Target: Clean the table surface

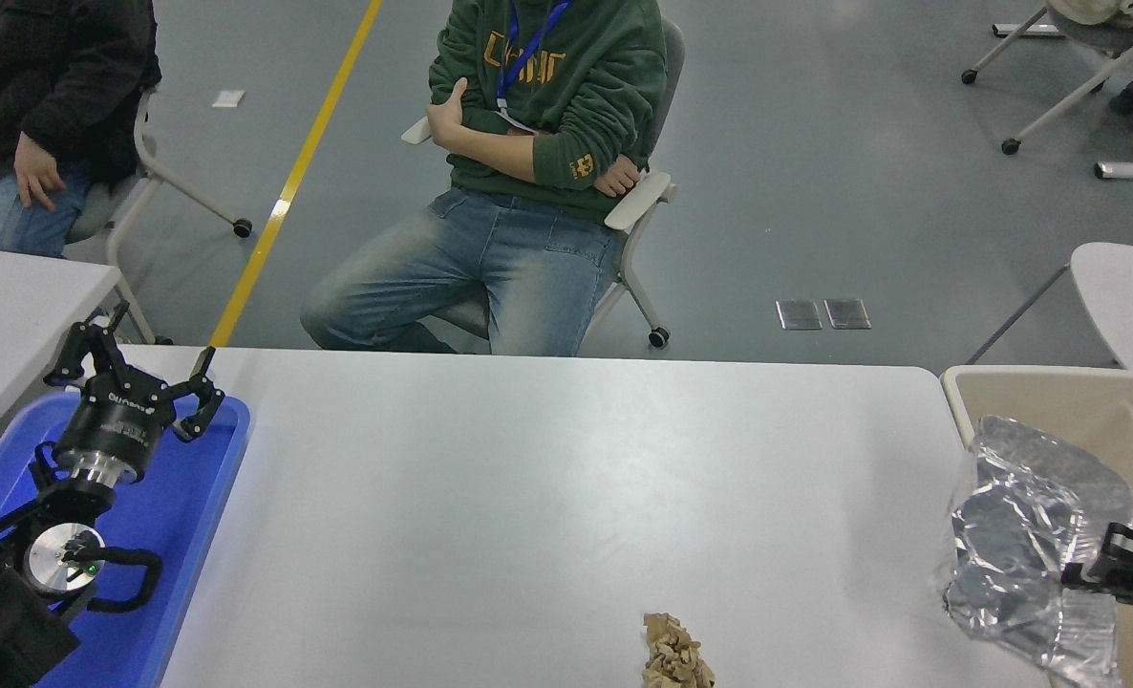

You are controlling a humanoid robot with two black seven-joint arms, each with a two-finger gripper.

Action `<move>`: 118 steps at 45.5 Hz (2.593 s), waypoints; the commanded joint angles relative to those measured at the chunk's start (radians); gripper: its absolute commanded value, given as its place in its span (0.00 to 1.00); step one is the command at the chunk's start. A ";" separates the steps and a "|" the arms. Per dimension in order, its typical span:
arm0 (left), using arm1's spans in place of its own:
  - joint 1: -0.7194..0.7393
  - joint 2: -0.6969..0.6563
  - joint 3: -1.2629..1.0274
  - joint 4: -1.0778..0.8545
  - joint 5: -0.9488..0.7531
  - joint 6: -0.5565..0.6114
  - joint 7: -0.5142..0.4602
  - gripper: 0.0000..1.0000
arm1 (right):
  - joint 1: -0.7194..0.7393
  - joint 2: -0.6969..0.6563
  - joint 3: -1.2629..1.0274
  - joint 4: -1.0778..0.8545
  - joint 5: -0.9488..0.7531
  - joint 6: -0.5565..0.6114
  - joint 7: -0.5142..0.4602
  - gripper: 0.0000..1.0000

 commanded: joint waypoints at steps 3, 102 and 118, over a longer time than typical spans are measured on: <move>0.000 0.000 0.000 0.000 0.000 0.000 0.000 1.00 | 0.087 -0.150 0.088 0.009 -0.003 0.180 -0.002 0.00; 0.000 0.000 0.000 0.000 0.000 0.000 0.000 1.00 | -0.423 0.833 0.113 -1.185 0.276 -0.496 -0.015 0.00; 0.002 0.000 0.000 0.000 0.000 0.000 -0.001 1.00 | -0.460 1.008 0.114 -1.353 0.382 -0.588 -0.015 0.00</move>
